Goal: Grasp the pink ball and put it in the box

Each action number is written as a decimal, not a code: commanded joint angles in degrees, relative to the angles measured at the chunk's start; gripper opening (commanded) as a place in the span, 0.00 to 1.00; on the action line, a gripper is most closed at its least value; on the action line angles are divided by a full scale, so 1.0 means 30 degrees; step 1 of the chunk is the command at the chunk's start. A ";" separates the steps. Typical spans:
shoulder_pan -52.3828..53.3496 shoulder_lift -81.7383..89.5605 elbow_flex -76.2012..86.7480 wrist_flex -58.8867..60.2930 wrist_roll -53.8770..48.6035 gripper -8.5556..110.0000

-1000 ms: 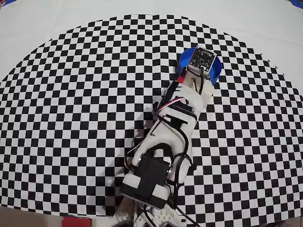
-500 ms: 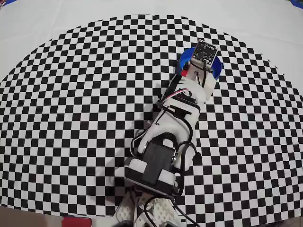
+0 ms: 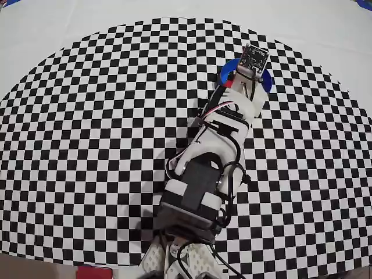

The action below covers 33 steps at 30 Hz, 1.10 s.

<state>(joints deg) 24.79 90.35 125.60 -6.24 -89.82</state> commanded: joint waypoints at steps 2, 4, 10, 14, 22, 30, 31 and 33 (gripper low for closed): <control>0.0146 -0.0352 -0.1348 0.0088 -0.0234 0.07; 0.0146 -0.0703 -0.1699 0.0088 -0.0234 0.07; 0.0146 -0.1494 -0.2461 0.0088 -0.0234 0.07; 0.0146 -0.2051 -0.3047 0.0088 -0.0234 0.07; 0.0146 -0.3164 -0.4248 0.0088 -0.0234 0.07; 0.0146 -0.4102 -0.5215 0.0117 -0.0234 0.07; 0.0146 -0.4189 -0.5332 0.0117 -0.0234 0.07; 0.0146 -0.4365 -0.5537 0.0117 -0.0234 0.07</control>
<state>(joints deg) 24.79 77.17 112.06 -6.06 -89.82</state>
